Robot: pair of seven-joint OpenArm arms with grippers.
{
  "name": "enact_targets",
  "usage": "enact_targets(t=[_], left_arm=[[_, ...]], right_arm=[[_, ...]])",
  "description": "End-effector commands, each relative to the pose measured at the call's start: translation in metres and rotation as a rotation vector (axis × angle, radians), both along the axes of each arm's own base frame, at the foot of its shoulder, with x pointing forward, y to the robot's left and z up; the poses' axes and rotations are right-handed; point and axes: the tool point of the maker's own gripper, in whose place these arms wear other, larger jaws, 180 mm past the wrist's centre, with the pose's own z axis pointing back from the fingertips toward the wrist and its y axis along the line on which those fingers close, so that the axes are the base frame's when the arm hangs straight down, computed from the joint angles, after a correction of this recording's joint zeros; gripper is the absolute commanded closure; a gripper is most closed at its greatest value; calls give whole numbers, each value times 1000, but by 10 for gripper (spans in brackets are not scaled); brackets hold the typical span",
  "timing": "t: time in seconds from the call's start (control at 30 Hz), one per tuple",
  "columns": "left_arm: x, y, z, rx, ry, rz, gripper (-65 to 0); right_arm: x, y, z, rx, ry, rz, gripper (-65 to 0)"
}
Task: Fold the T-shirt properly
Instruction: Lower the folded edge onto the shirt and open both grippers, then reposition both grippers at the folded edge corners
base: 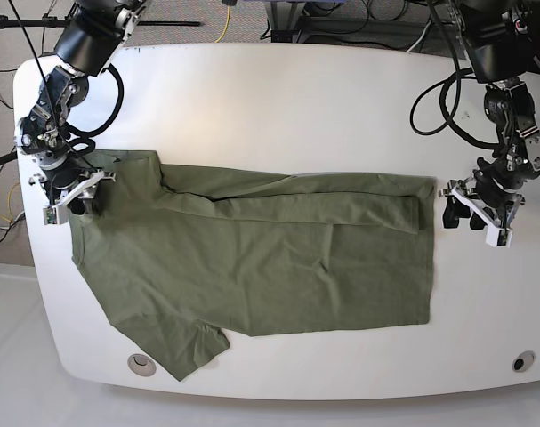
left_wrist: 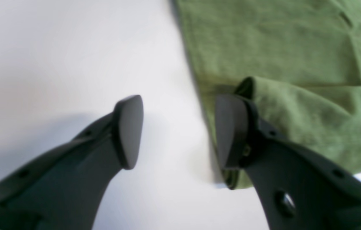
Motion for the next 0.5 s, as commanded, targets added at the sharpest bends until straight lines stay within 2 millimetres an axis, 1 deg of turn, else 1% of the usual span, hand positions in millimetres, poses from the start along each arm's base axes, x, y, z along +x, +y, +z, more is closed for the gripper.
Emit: enact_targets(t=[0.0,0.23,0.3,0.47], left_arm=[[10,9,13,-7,-56,23,-342],[7,12,6,-9,-50,34,-329],[7,10,3,-21,-47,36,-321],[7,8,4,-21,-58,34,-319]], right_arm=[[-2,-7,12,-18,-35,-1,-282],[-14,-9,3,-23,-3,-6,-294],[-14,-15,3,-11,-11,-27,-294],[-18,-21,0,5,-6,-52,-291]])
